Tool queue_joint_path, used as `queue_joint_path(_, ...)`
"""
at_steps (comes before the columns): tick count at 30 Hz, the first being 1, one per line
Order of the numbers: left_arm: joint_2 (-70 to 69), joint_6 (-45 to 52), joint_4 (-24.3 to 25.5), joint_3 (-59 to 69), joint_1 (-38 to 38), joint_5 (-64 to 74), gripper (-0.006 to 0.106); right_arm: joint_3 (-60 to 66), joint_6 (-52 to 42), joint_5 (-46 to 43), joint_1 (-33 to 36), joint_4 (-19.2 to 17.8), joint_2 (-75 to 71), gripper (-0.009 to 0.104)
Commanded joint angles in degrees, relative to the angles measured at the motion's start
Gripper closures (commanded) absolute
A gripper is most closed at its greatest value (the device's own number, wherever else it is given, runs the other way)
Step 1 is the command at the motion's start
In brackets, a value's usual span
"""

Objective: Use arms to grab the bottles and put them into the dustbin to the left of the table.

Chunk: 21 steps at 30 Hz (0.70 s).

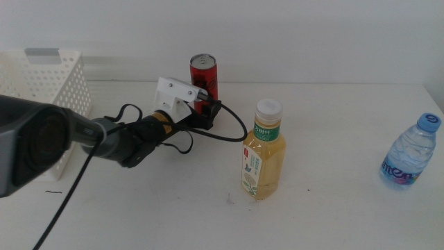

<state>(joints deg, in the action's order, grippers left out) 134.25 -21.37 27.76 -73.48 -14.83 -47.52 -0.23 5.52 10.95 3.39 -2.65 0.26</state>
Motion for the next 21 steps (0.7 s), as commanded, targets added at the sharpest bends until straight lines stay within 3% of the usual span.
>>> queue_joint_path(1, 1.2, -0.9, -0.8, -2.8, -0.6, 1.6, 0.007, 0.2, -0.1, -0.7, -0.5, -0.1, -0.3, 0.004)
queue_joint_path(9, 4.3, -1.6, -0.5, -8.3, -1.0, 2.4, 0.008, 0.2, -0.1, -0.7, -0.5, -0.1, -0.3, 0.004)
queue_joint_path(11, 4.3, -1.5, -0.5, -8.4, -1.0, 3.8, 0.012, 0.2, -0.1, -0.7, -0.5, -0.1, -0.3, 0.004)
queue_joint_path(13, 4.3, -1.5, -0.2, -8.4, -1.0, 4.1, 0.022, 0.2, -0.1, -0.7, -0.5, -0.1, -0.3, 0.004)
queue_joint_path(16, 3.9, -3.5, 2.2, -8.4, -0.9, 4.2, 0.048, 0.2, -0.1, -0.7, -0.5, -0.1, -0.3, 0.004)
queue_joint_path(18, 1.9, -6.4, 8.5, -7.3, -0.4, 4.2, 0.069, 0.2, -0.1, -0.7, -0.5, -0.1, -0.3, 0.004)
queue_joint_path(21, -4.1, -7.0, 11.3, -2.5, -0.3, 6.8, 0.088, 0.2, -0.1, -0.7, -0.5, -0.1, -0.3, 0.004)
